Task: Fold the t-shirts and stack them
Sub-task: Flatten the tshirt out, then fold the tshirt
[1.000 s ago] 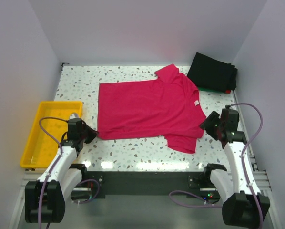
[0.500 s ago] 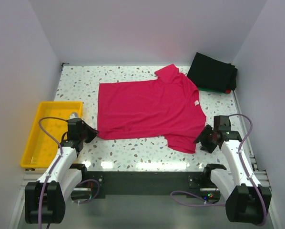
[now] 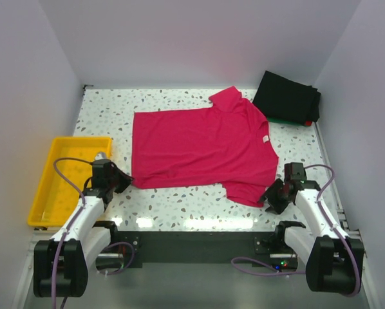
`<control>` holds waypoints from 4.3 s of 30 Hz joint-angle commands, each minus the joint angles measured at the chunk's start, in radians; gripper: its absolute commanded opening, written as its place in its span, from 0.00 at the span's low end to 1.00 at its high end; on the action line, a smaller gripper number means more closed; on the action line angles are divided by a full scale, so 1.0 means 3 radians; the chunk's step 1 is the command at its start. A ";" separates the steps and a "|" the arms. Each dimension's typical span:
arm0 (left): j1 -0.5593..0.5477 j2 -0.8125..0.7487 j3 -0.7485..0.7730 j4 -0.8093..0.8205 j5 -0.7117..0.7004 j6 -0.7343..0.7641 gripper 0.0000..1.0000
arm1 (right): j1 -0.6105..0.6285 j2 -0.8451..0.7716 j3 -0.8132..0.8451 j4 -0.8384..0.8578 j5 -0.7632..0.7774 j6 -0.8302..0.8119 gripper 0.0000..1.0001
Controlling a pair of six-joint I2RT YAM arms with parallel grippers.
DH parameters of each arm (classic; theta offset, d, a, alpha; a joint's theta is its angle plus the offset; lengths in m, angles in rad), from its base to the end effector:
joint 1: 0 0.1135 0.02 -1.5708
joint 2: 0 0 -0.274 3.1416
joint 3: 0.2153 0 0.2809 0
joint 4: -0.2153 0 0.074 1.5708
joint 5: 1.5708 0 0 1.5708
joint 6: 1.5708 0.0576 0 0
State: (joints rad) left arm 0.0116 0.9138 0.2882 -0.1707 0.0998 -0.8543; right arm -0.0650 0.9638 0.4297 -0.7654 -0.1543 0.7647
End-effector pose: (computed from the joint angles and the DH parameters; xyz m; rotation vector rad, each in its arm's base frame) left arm 0.2021 -0.0034 0.1246 -0.9723 2.2214 -0.5149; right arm 0.1658 -0.0019 0.1244 1.1485 2.6841 0.3486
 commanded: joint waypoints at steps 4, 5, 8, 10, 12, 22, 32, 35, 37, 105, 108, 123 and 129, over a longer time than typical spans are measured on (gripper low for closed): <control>-0.0013 0.0012 0.0011 0.0186 -0.0031 0.0005 0.08 | 0.0033 0.0044 -0.0180 0.0399 -0.0084 0.0181 0.45; -0.0013 0.0012 0.0006 0.0186 -0.0031 0.0005 0.08 | 0.0033 0.0055 -0.0185 0.0429 -0.0089 0.0187 0.39; -0.0013 0.0017 -0.0010 0.0191 -0.0051 0.0000 0.08 | 0.0033 0.0116 -0.0185 0.0542 -0.0104 0.0197 0.18; -0.0008 0.0022 -0.0010 0.0201 -0.0056 0.0005 0.08 | 0.0033 0.0141 -0.0088 0.0532 -0.0140 0.0146 0.05; -0.0013 0.0022 0.0006 0.0160 -0.0077 0.0020 0.07 | 0.0033 0.0137 0.0095 0.0400 -0.0181 0.0075 0.00; -0.0008 -0.0116 0.0072 -0.0085 -0.0276 0.0097 0.05 | 0.0033 -0.0579 0.0878 -0.0603 -0.0115 -0.0299 0.00; -0.0013 -0.0249 0.0128 -0.0387 -0.0414 0.0046 0.06 | 0.0033 -0.0952 0.1210 -0.1170 -0.0094 -0.0478 0.00; -0.0013 -0.0264 0.0123 -0.0453 -0.0419 0.0025 0.07 | 0.0033 -0.1014 0.1338 -0.1329 -0.0079 -0.0514 0.00; -0.0008 -0.0285 0.0103 -0.0474 -0.0414 -0.0010 0.07 | 0.0033 -0.1014 0.1380 -0.1411 -0.0023 -0.0539 0.00; -0.1276 -0.0230 0.0506 -0.1231 -0.1197 -0.0906 0.00 | 0.0033 -0.0442 0.1467 -0.0379 0.0141 -0.0473 0.00; -0.1276 0.0123 0.0731 -0.1144 -0.1192 -0.0849 0.00 | 0.0033 -0.0166 0.1518 -0.0154 0.0090 -0.0463 0.00; -0.0954 0.1392 0.1698 -0.0940 -0.1069 -0.0624 0.00 | 0.0038 0.1138 0.2080 0.0720 0.0085 -0.0468 0.00; -0.0780 0.1535 0.1708 -0.0796 -0.0931 -0.0619 0.00 | 0.0038 0.1578 0.2121 0.1165 -0.0201 -0.0473 0.00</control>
State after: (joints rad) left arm -0.2459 1.3773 0.7692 -0.4664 -0.2028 -1.0595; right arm -0.0570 1.3952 1.0214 -0.5240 -0.1547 0.6292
